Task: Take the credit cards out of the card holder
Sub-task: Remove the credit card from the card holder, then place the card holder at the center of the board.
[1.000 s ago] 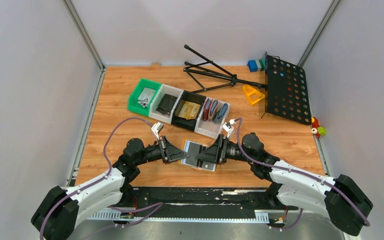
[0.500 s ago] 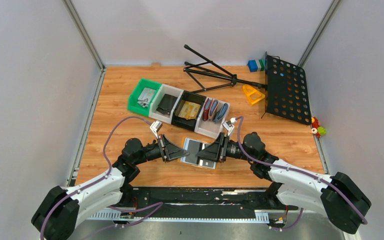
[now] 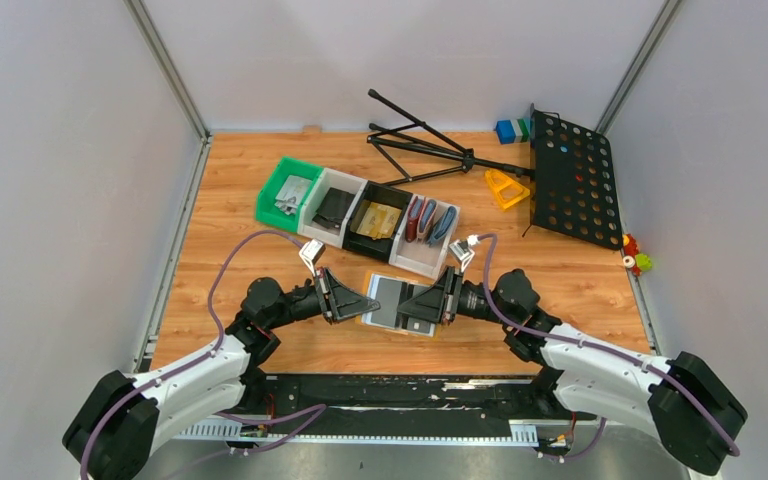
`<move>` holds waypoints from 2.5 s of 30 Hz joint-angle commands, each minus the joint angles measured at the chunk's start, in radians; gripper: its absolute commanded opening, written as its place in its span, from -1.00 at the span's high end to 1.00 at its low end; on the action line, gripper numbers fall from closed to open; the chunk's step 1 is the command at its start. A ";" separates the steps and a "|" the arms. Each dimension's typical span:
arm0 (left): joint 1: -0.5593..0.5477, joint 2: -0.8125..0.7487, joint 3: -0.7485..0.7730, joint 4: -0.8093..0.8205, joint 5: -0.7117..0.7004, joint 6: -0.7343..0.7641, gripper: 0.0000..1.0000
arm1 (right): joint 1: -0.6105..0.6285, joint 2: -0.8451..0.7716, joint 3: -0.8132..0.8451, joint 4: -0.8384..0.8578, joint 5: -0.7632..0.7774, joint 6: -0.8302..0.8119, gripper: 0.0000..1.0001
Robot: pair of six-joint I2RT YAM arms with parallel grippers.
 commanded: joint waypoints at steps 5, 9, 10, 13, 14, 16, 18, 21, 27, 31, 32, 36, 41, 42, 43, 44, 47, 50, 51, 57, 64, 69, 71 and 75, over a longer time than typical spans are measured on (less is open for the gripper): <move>-0.009 -0.004 0.005 0.043 0.038 -0.003 1.00 | 0.008 0.066 0.052 0.199 -0.033 0.026 0.65; -0.007 -0.031 -0.012 0.040 -0.002 -0.017 1.00 | 0.007 0.046 0.031 0.189 -0.017 0.031 0.94; -0.005 -0.039 -0.018 0.033 -0.017 -0.018 1.00 | 0.007 0.034 0.017 0.177 -0.007 0.030 0.97; 0.005 -0.058 -0.034 0.021 -0.036 -0.020 1.00 | 0.002 -0.020 -0.008 0.118 0.020 0.016 1.00; 0.011 -0.064 -0.038 0.021 -0.037 -0.023 1.00 | 0.000 -0.041 -0.015 0.088 0.030 0.011 1.00; 0.026 -0.072 -0.049 0.019 -0.040 -0.033 1.00 | -0.001 -0.080 -0.029 0.041 0.052 0.000 1.00; 0.040 -0.083 -0.055 0.015 -0.043 -0.038 1.00 | -0.001 -0.118 -0.038 -0.013 0.084 -0.016 0.99; 0.050 -0.098 -0.055 -0.013 -0.045 -0.028 1.00 | -0.005 -0.164 -0.043 -0.081 0.102 -0.037 0.98; 0.058 -0.138 0.029 -0.448 -0.105 0.193 1.00 | -0.038 -0.254 0.000 -0.316 0.139 -0.131 1.00; 0.058 -0.089 0.123 -0.737 -0.196 0.407 1.00 | -0.042 -0.315 0.072 -0.566 0.234 -0.261 1.00; 0.057 -0.068 0.132 -0.762 -0.206 0.450 1.00 | -0.042 -0.321 0.086 -0.599 0.252 -0.285 1.00; 0.058 0.018 0.144 -0.804 -0.243 0.533 1.00 | -0.042 -0.303 0.123 -0.654 0.279 -0.339 1.00; 0.057 0.095 0.159 -0.819 -0.249 0.604 0.80 | -0.042 -0.254 0.137 -0.640 0.262 -0.365 1.00; 0.058 0.095 0.171 -0.848 -0.265 0.616 0.73 | -0.041 -0.244 0.142 -0.640 0.260 -0.372 1.00; 0.058 0.095 0.183 -0.883 -0.289 0.629 0.61 | -0.044 -0.237 0.146 -0.642 0.260 -0.377 1.00; 0.057 0.090 0.199 -0.928 -0.318 0.643 0.47 | -0.043 -0.229 0.149 -0.641 0.260 -0.380 1.00; 0.057 0.055 0.246 -1.064 -0.441 0.677 -0.07 | -0.042 -0.207 0.158 -0.637 0.256 -0.393 1.00; 0.057 -0.012 0.277 -1.145 -0.503 0.686 -0.25 | -0.043 -0.185 0.171 -0.630 0.237 -0.409 1.00; 0.057 -0.041 0.287 -1.164 -0.513 0.689 -0.26 | -0.042 -0.179 0.175 -0.627 0.225 -0.412 1.00; 0.057 -0.217 0.352 -1.165 -0.420 0.731 -0.28 | -0.042 -0.149 0.183 -0.552 0.129 -0.424 1.00; 0.057 -0.238 0.246 -0.644 -0.011 0.480 -0.11 | -0.042 -0.075 0.178 -0.312 -0.076 -0.363 1.00; 0.056 -0.230 0.222 -0.509 0.036 0.415 0.04 | -0.029 -0.022 0.205 -0.251 -0.166 -0.346 1.00; 0.057 -0.227 0.209 -0.456 0.055 0.383 0.05 | -0.018 -0.006 0.212 -0.226 -0.185 -0.341 1.00; 0.058 -0.210 0.203 -0.439 0.079 0.364 0.13 | 0.006 0.018 0.225 -0.181 -0.202 -0.335 1.00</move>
